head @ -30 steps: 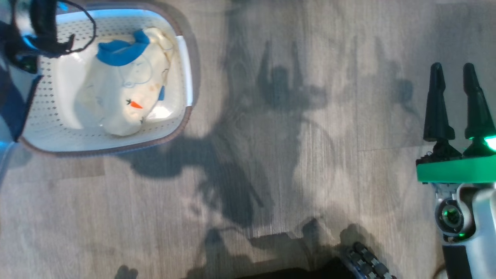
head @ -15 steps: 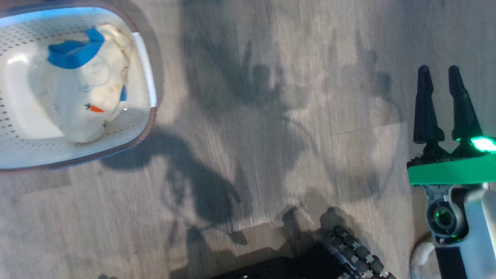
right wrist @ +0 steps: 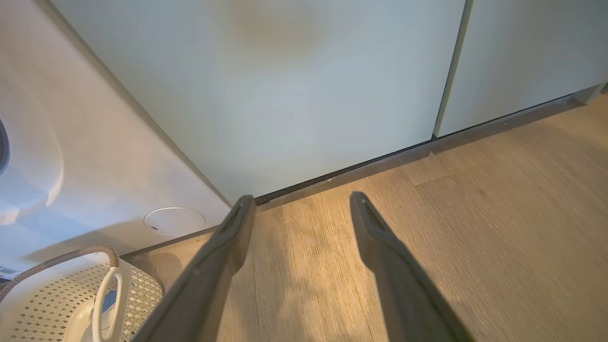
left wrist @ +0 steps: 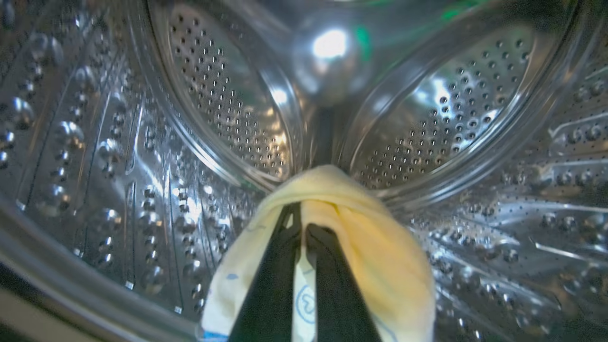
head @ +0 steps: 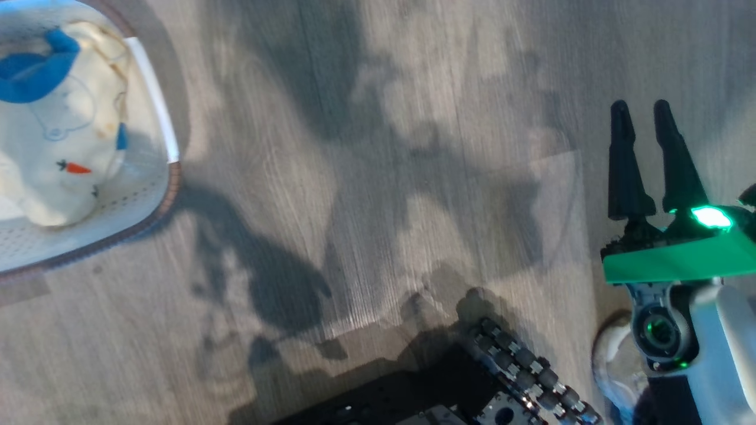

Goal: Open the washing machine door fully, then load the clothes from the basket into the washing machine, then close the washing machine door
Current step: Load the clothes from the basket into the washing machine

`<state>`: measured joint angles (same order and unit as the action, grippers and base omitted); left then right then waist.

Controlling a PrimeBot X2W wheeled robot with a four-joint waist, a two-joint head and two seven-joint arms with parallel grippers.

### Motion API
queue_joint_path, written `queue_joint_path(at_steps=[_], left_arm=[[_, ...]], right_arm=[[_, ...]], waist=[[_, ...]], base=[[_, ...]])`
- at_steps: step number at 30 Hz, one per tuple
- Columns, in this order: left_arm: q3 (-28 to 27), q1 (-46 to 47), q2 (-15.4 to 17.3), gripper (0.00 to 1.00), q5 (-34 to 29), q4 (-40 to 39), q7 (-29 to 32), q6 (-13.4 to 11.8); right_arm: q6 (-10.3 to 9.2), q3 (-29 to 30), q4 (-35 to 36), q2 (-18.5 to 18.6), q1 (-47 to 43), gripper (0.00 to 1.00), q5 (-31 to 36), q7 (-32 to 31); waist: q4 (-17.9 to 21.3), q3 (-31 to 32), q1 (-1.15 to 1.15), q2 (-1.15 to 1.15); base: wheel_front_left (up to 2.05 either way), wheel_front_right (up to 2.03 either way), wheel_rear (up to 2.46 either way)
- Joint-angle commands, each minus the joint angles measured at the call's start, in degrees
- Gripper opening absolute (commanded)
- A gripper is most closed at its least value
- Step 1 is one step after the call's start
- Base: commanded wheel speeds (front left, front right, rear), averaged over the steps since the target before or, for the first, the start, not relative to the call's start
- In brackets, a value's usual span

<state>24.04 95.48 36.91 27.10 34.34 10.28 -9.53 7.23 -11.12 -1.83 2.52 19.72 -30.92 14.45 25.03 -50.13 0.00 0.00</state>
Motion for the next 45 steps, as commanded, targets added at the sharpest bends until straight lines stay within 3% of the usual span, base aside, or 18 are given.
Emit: queue_joint_path(at_steps=[1,6,10,11,12,13,22,30,40,45], left_arm=[[-0.69,3.35,2.43,0.00,-1.25,-0.66,-1.87,0.51],[1.65,7.73,1.77,0.00,-4.86,3.15,-8.07,1.77],[2.19,9.45,0.86,0.00,-5.14,7.08,-9.59,2.24],[2.06,9.69,0.51,0.20,-4.75,8.01,-9.64,2.36],[1.99,9.87,0.25,0.85,-4.54,8.84,-9.78,2.36],[2.09,9.99,0.02,1.00,-4.42,9.60,-9.76,2.54],[1.80,9.26,-2.60,1.00,-1.97,12.87,-10.33,3.19],[1.01,4.37,-4.20,1.00,1.01,11.25,-10.73,3.10],[-0.35,-8.01,-4.43,1.00,4.62,1.41,-12.45,0.74],[-2.12,-17.17,-4.08,1.00,7.09,-6.88,-13.52,-2.21]], right_arm=[[0.25,-0.93,1.50,0.36,-0.48,1.00,-0.64,0.55],[0.25,-1.59,1.59,0.36,-0.11,1.00,-1.56,0.55],[0.25,-1.89,1.47,0.36,0.02,1.00,-1.87,0.55],[0.25,-1.89,1.43,0.36,0.07,1.00,-1.92,0.55],[0.25,-1.87,1.39,0.36,0.11,1.00,-1.93,0.55],[0.25,-1.84,1.36,0.36,0.14,1.00,-1.90,0.55],[0.25,-0.50,1.34,0.36,0.85,1.00,-0.85,0.55],[0.25,1.55,1.68,0.36,0.86,1.00,1.32,0.55],[0.25,4.99,2.11,0.36,0.00,1.00,4.82,0.55],[0.25,6.34,2.63,0.36,-0.55,1.00,6.48,0.55]], waist=[[0.98,-1.11,0.00,0.00],[1.83,-2.35,0.00,0.00],[1.94,-3.05,0.00,0.00],[1.90,-3.14,0.00,0.00],[1.81,-3.19,0.00,0.00],[1.69,-3.25,0.00,0.00],[-0.46,-3.14,0.00,0.00],[-3.72,-1.79,0.00,0.00],[-8.26,1.62,0.00,0.00],[-10.21,3.64,0.00,0.00]], base=[[0.00,0.00,0.00],[0.00,0.00,0.00],[0.00,0.00,0.00],[0.00,0.00,0.00],[0.00,0.00,0.00],[0.00,0.00,0.00],[0.00,0.00,0.00],[0.00,0.00,0.00],[0.00,0.00,0.00],[0.00,0.00,0.00]])
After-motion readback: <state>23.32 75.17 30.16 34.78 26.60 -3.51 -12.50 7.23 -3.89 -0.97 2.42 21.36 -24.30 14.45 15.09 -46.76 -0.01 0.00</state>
